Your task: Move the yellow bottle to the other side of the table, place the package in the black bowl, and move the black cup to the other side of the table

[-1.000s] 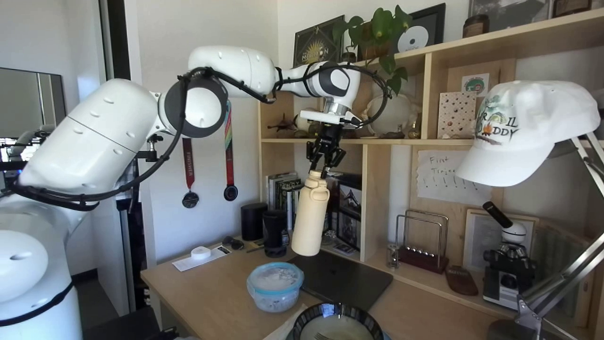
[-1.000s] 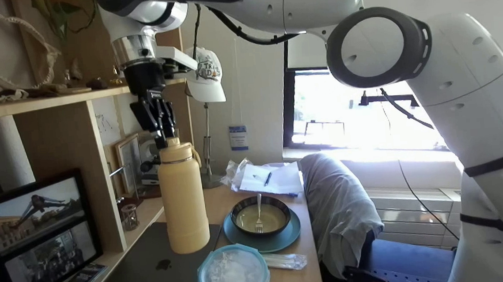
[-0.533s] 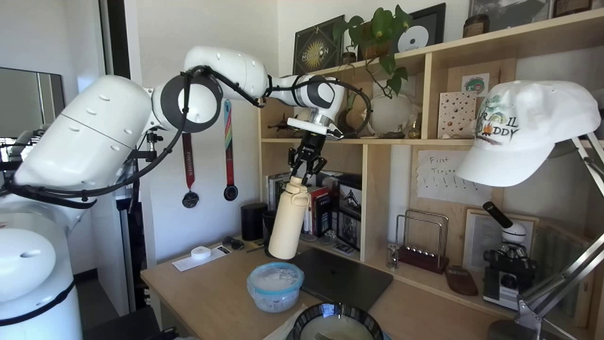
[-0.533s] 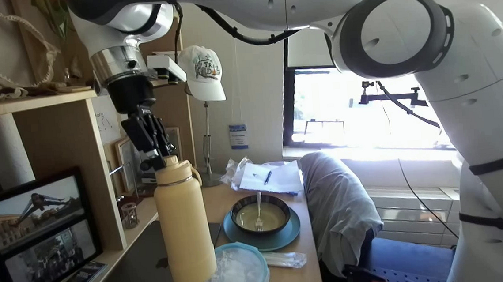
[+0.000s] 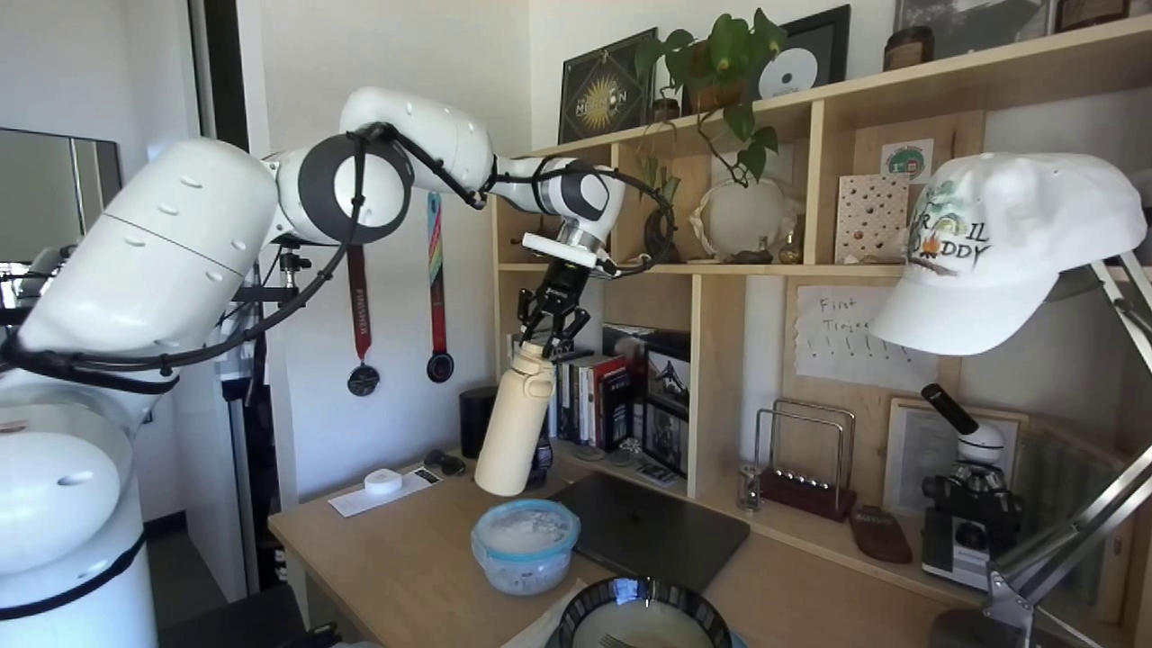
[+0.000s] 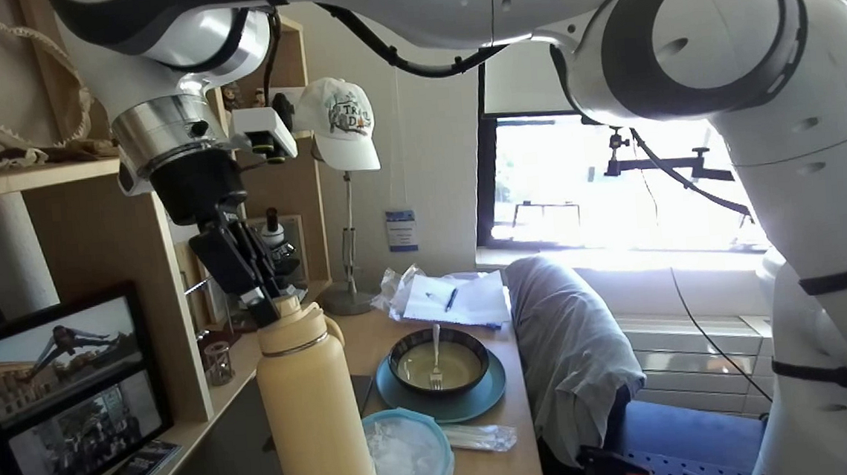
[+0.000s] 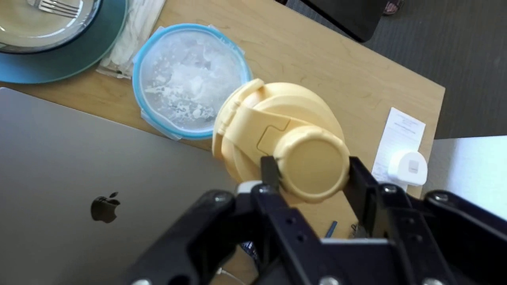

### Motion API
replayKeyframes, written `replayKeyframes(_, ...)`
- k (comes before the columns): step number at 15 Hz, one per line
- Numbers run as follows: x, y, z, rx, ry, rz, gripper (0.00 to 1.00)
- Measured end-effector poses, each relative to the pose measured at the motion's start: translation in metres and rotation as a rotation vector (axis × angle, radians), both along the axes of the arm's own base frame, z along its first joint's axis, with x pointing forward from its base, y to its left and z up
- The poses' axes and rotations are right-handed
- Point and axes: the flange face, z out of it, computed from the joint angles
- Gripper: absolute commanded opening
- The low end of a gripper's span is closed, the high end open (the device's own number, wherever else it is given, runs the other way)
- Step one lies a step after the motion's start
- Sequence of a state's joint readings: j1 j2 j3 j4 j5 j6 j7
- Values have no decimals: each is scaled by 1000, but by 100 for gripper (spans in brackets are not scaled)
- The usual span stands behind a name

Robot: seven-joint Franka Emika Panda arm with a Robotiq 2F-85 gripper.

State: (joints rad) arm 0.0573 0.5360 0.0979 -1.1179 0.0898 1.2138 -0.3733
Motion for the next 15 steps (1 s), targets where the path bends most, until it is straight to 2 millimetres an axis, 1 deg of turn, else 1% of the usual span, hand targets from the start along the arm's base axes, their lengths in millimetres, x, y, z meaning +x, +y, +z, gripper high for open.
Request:
replayKeyframes(6, -12, 34, -16, 5, 27, 55, 20)
replayKeyframes(11, -14, 57, -30, 19, -19, 77, 20)
replayKeyframes(15, -19, 72, -41, 29, -34, 97, 20)
